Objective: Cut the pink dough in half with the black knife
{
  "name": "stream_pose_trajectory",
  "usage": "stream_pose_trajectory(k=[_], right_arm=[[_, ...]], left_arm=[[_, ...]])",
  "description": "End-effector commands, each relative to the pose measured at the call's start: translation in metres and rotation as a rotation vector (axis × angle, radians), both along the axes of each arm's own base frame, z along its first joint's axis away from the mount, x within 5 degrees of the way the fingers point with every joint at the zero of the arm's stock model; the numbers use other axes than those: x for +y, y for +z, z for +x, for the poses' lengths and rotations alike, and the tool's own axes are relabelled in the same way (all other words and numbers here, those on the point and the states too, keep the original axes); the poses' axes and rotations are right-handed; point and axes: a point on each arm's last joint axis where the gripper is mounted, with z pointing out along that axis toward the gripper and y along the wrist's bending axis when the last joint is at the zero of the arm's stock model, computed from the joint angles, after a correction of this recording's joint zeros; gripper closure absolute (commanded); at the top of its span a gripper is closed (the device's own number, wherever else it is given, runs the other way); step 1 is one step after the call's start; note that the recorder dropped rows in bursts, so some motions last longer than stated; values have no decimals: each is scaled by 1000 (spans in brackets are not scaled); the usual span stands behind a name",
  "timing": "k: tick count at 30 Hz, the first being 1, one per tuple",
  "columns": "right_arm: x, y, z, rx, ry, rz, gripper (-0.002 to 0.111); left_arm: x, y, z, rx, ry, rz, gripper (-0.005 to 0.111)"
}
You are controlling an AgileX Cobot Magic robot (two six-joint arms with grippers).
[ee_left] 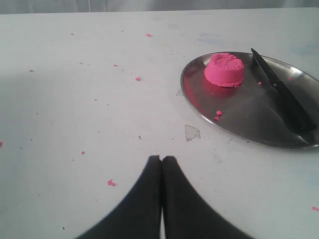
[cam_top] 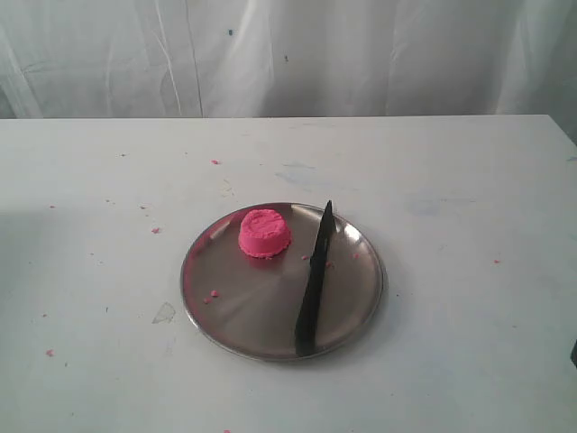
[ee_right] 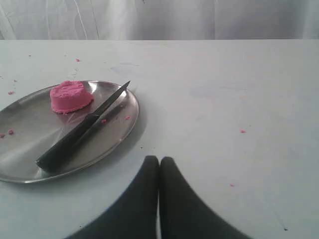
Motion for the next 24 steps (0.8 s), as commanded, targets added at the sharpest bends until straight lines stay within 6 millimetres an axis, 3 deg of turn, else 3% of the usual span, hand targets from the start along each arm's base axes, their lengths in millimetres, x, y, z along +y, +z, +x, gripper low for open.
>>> stream_pose_trajectory(k=[1, 9, 10, 11, 12, 24], right_arm=[[0, -1, 0, -8, -5, 2, 108], [-1, 1, 1, -31, -8, -18, 108], [-1, 2, 1, -36, -12, 16, 108], [4, 4, 0, 41, -30, 319, 108], [4, 5, 0, 45, -32, 378, 108], [-4, 32, 3, -201, -80, 611, 108]], left_arm=[[0, 1, 0, -10, 2, -10, 107], [0, 1, 0, -10, 2, -10, 107], [0, 1, 0, -10, 2, -10, 107], [0, 1, 0, -10, 2, -10, 107], [0, 1, 0, -10, 2, -10, 107], [0, 1, 0, -10, 2, -10, 107]])
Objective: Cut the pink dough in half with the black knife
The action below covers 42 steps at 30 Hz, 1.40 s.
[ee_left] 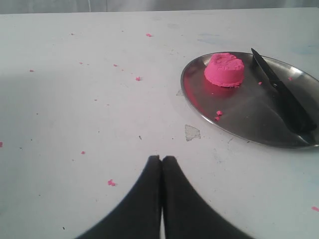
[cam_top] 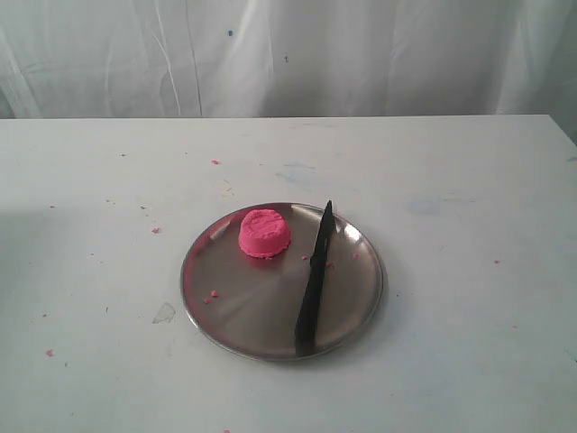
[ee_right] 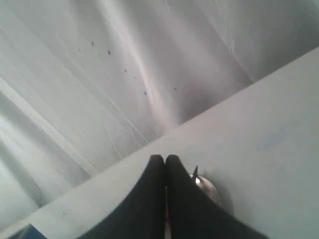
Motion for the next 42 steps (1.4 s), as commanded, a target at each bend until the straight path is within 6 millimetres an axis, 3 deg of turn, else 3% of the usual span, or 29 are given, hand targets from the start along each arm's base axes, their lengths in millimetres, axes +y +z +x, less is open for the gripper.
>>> stream_pose_trajectory(k=[1, 14, 20, 34, 38, 42], right_arm=[[-3, 5, 0, -56, -22, 78, 108], [-2, 5, -1, -7, -4, 166, 108], [-1, 36, -8, -65, 16, 106, 108], [-4, 133, -47, -312, 24, -366, 108], [0, 154, -45, -227, 85, -436, 108], [10, 167, -30, -36, 203, -549, 108]], left_arm=[[0, 1, 0, -10, 2, -10, 107], [0, 1, 0, -10, 2, -10, 107], [0, 1, 0, -10, 2, -10, 107], [0, 1, 0, -10, 2, -10, 107], [0, 1, 0, -10, 2, -10, 107], [0, 1, 0, -10, 2, -10, 107]])
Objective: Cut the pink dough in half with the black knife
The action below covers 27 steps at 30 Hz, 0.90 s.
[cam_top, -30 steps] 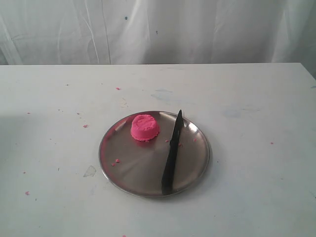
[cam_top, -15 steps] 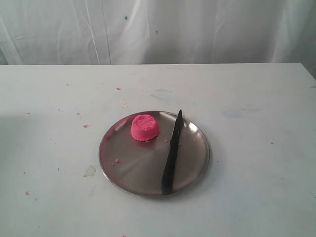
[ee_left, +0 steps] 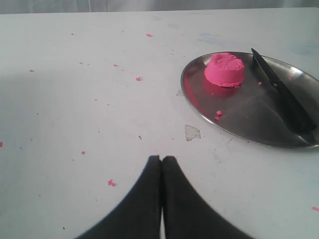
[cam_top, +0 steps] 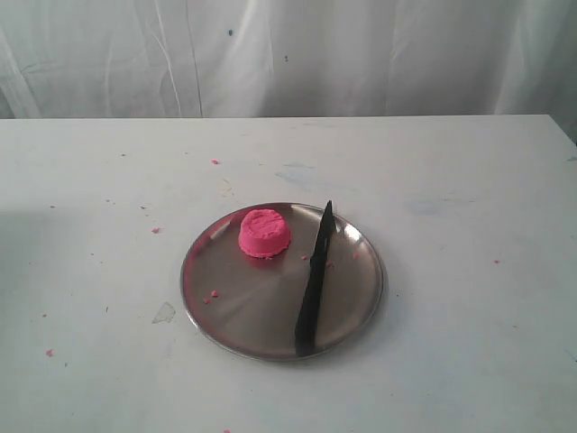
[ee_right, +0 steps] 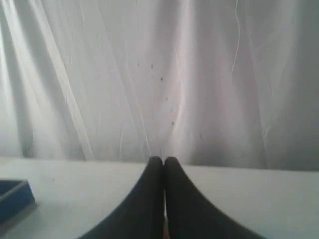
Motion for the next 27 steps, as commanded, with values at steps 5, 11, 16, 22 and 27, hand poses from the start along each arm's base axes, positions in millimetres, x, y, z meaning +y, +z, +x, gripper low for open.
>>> stream_pose_trajectory(k=[5, 11, 16, 22, 27], right_arm=[[26, 7, 46, 397, 163, -183, 108], [72, -43, 129, 637, 353, -72, 91], [89, -127, 188, 926, 287, -36, 66], [112, -174, 232, 1031, 374, -51, 60], [126, -191, 256, 1051, 453, -14, 60]], left_arm=[[0, 1, 0, -10, 2, -10, 107], [0, 1, 0, -10, 2, -10, 107], [0, 1, 0, -10, 2, -10, 107], [0, 1, 0, -10, 2, -10, 107], [0, 1, 0, -10, 2, -10, 107]])
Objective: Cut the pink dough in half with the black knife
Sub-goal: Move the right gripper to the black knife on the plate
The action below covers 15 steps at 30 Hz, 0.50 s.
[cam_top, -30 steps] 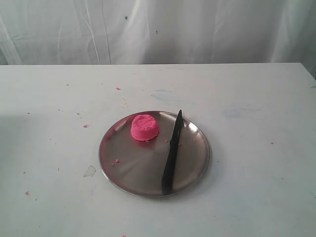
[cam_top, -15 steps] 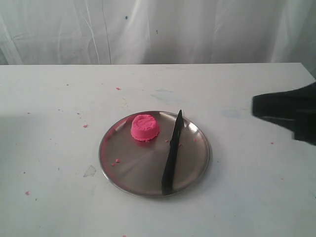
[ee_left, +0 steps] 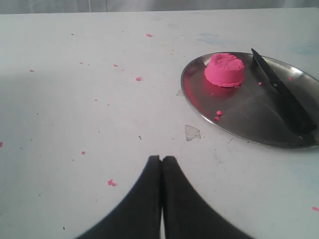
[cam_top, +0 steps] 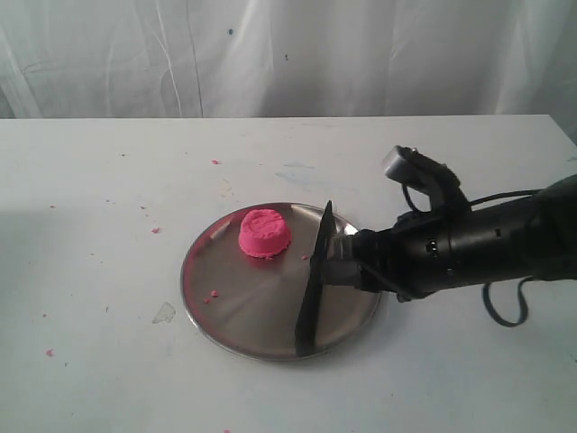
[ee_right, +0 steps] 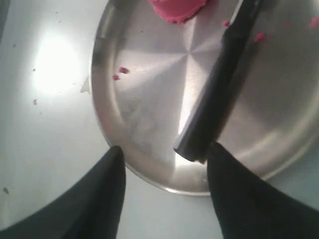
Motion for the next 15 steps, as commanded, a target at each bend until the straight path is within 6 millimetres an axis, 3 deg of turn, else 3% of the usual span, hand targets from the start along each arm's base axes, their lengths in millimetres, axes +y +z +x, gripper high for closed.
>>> stream_pose_trajectory(k=[1, 15], right_arm=[[11, -15, 23, 9, 25, 33, 60], [21, -52, 55, 80, 21, 4, 52]], left_arm=[[0, 1, 0, -10, 2, -10, 107], [0, 1, 0, -10, 2, -10, 107]])
